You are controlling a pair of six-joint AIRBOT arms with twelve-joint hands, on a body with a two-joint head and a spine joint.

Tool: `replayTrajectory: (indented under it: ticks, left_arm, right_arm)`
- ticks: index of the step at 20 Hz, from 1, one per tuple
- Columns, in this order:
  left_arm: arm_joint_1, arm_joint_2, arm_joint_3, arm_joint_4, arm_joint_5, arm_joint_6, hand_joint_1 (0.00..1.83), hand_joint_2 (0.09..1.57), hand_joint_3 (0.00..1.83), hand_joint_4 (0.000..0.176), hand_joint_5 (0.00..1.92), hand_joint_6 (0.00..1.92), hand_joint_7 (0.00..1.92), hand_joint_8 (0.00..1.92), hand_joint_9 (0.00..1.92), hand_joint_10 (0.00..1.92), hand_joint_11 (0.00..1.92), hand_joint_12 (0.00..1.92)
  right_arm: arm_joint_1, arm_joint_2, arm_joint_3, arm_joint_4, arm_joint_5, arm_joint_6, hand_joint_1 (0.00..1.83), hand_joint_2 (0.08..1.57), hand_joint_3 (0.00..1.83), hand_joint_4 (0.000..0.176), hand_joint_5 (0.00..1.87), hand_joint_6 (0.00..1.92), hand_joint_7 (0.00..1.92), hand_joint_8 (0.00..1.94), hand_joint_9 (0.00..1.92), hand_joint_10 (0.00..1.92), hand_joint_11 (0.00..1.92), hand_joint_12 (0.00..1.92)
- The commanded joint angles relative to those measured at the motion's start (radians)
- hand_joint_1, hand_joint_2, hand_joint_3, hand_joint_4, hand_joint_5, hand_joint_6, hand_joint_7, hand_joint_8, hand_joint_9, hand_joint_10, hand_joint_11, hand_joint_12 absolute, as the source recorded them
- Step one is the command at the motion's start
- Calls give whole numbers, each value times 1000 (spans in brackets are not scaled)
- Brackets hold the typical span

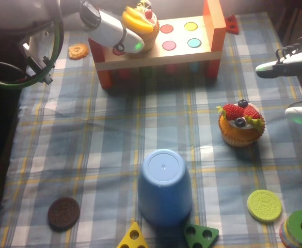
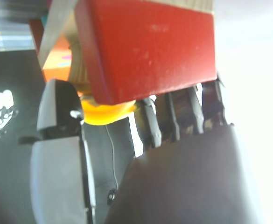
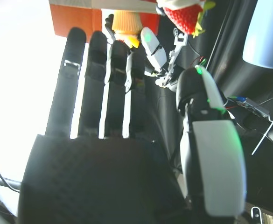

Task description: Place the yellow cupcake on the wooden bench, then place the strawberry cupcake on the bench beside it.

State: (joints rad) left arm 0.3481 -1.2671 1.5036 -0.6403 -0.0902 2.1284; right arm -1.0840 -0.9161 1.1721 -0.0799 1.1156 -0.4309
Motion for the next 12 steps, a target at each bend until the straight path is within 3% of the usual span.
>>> replayTrajectory:
  ticks: [1,2,3,4,5,8,12]
  left_arm:
    - [-2,8,-4,4,-90,7,1080,992,0,137,472,0,395,0,435,2,0,642]
    - [0,16,-15,4,-98,7,1058,985,0,134,433,0,373,0,409,0,0,614]
    - [2,26,-28,4,-108,8,1034,987,0,145,394,0,339,0,372,0,0,572]
    - [4,34,-40,3,-121,8,993,974,0,170,254,0,216,0,271,0,0,410]
    - [6,44,-55,4,-139,8,986,930,0,175,167,0,130,0,225,0,0,342]
    - [0,47,-59,12,-145,8,969,897,0,176,39,0,20,1,98,0,0,111]
    - [3,59,-81,10,-172,8,930,885,0,176,9,0,7,1,91,4,13,114]
  right_arm:
    - [7,0,2,26,117,7,677,1232,0,0,568,0,676,2,643,0,426,423]
    - [7,0,3,26,117,7,677,1232,0,0,566,0,672,0,641,0,424,422]
    - [7,0,3,26,117,7,704,1227,0,0,570,1,674,1,644,1,432,421]
    - [7,-1,3,26,117,7,727,1218,0,0,554,0,654,0,639,0,433,413]
    - [7,-3,5,26,117,7,743,1193,3,0,532,0,627,0,614,0,434,346]
    - [7,-9,7,26,117,7,728,1148,1,0,507,0,594,0,590,0,473,223]
    - [7,-10,10,25,117,7,785,1120,0,0,519,1,571,0,558,0,451,211]
